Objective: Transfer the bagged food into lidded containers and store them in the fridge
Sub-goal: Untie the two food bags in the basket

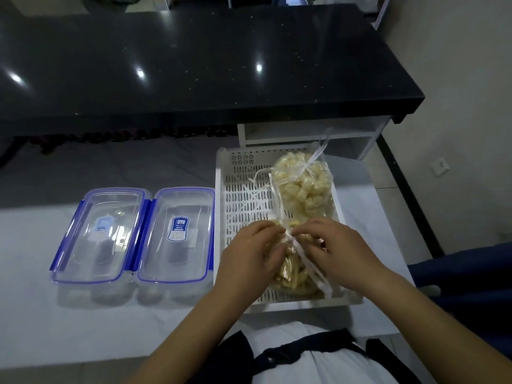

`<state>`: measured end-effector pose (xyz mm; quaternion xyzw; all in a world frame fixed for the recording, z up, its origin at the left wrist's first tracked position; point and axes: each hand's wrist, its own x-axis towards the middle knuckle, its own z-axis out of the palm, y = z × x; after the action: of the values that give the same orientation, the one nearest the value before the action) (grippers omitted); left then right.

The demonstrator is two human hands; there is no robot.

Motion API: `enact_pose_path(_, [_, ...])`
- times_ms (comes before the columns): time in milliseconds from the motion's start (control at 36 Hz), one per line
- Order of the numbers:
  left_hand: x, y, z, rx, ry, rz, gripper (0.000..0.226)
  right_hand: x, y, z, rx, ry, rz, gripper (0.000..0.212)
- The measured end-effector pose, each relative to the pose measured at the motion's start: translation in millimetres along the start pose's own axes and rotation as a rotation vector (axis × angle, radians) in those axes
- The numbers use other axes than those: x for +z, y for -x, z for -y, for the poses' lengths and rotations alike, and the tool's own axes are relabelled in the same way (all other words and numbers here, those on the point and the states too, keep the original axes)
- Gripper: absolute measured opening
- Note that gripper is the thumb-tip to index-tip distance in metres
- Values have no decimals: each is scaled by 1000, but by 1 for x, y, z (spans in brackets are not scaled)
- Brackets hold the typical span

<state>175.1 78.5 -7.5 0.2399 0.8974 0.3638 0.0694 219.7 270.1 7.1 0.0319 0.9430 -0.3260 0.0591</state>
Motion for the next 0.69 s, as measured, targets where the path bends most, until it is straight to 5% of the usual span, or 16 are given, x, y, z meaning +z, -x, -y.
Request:
enact_pose_path(528, [0, -15, -2, 33, -48, 9, 11, 4, 5, 6, -32, 28, -73, 3])
enact_pose_path(694, [-18, -1, 17, 8, 139, -142, 4, -13, 8, -3, -35, -37, -141, 6])
